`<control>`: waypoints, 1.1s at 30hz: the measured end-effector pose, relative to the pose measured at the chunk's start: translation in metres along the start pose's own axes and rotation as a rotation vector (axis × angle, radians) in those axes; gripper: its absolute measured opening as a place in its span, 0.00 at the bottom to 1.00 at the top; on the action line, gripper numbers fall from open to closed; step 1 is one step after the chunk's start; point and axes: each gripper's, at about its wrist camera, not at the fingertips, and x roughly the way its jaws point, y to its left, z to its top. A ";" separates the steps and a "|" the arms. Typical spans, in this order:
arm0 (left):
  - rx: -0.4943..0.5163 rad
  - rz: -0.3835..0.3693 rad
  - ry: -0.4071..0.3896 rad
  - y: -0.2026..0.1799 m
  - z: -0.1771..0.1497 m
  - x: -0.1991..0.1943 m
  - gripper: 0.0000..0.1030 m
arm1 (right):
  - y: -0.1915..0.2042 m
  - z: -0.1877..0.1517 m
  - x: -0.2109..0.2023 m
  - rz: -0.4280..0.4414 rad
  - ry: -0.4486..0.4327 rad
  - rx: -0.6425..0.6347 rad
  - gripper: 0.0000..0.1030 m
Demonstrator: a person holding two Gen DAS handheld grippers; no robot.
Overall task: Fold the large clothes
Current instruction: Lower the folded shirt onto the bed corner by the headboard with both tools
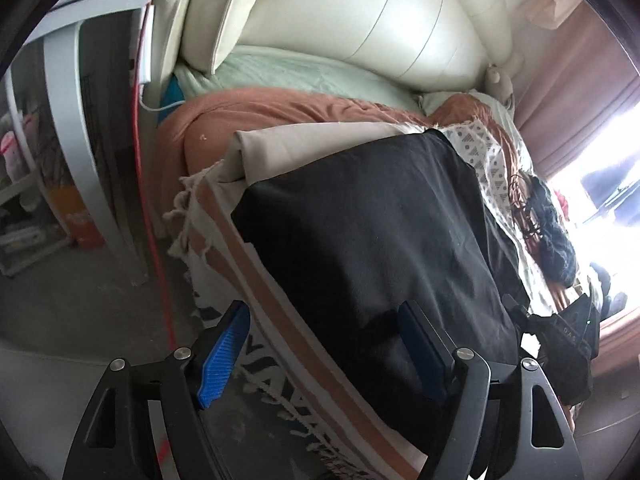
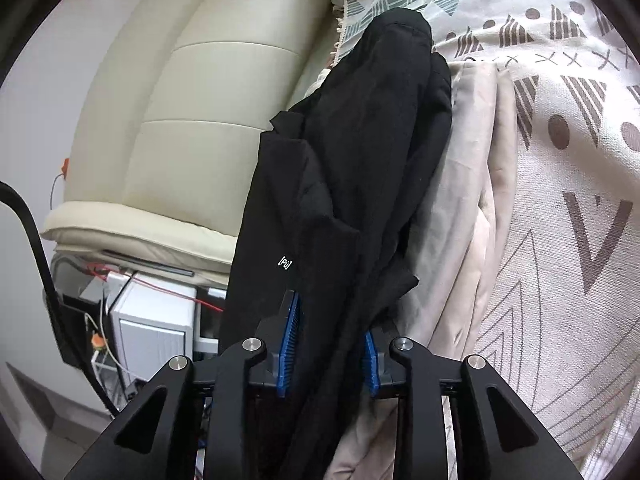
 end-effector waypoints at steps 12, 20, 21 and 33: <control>0.030 -0.075 0.010 -0.010 0.024 0.020 0.49 | 0.002 0.009 0.002 0.075 -0.046 -0.013 0.14; 0.052 -0.050 0.019 -0.017 0.038 0.030 0.48 | -0.004 0.017 0.005 0.091 -0.071 0.020 0.14; 0.055 -0.045 0.018 -0.016 0.036 0.029 0.48 | -0.005 0.016 0.006 0.090 -0.067 0.024 0.14; 0.097 0.089 0.074 -0.006 0.002 0.016 0.61 | -0.008 -0.003 -0.003 -0.126 -0.055 0.030 0.32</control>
